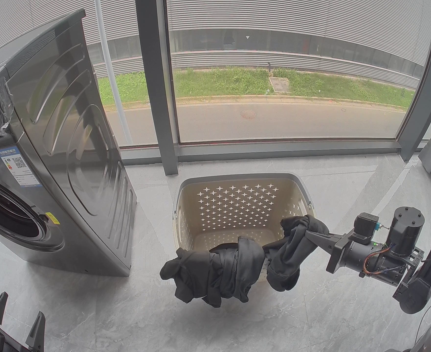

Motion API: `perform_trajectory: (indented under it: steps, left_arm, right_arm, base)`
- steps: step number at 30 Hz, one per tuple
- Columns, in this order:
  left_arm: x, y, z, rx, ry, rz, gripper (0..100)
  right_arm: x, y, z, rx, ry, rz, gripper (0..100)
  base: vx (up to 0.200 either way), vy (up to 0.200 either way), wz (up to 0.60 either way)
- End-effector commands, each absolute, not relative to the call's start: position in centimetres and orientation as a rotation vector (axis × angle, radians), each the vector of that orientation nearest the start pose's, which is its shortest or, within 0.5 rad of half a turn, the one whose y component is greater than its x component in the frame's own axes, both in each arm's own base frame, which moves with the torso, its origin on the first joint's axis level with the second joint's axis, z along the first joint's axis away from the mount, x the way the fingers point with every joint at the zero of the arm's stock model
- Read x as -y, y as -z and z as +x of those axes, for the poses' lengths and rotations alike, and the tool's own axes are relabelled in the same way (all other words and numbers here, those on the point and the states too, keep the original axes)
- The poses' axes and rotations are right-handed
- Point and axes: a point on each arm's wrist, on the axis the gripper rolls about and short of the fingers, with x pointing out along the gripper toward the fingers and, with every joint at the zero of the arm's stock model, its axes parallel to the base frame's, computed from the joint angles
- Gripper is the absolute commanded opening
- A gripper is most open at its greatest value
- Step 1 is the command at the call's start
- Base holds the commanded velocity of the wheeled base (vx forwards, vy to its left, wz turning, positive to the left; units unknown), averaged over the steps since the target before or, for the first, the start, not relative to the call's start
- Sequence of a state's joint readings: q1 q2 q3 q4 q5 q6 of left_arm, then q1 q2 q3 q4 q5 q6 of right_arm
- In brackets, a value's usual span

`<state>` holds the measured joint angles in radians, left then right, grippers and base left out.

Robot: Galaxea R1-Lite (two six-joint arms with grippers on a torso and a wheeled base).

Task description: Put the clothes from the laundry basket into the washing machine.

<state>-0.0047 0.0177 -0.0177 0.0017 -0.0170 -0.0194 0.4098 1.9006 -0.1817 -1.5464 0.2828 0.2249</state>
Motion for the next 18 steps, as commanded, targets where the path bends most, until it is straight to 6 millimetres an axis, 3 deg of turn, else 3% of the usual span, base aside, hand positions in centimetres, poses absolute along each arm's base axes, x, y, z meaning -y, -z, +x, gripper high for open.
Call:
perform_trajectory:
  steps: [1, 7, 14, 18]
  left_arm:
    - [0.0, -7.6, -2.3, 0.0, 0.021, -0.021, 100]
    - [0.0, -7.6, -2.3, 0.0, 0.021, -0.02, 100]
    - [0.0, -7.6, -2.3, 0.0, 0.021, -0.018, 100]
    - [0.0, -7.6, -2.3, -0.002, 0.021, -0.018, 100]
  right_arm:
    - [-11.0, -11.0, 21.5, -0.128, -0.714, 0.195, 0]
    - [-12.5, -13.2, 20.9, -0.01, -0.716, 0.173, 0]
    - [-12.8, -15.6, 21.9, 0.094, -0.62, 0.183, 0]
    - [-13.0, -17.3, 20.9, 0.083, -0.574, 0.163, 0]
  base:
    - [0.0, 0.0, 0.0]
    - [0.0, 0.0, 0.0]
    - [0.0, 0.0, 0.0]
    - [0.0, 0.0, 0.0]
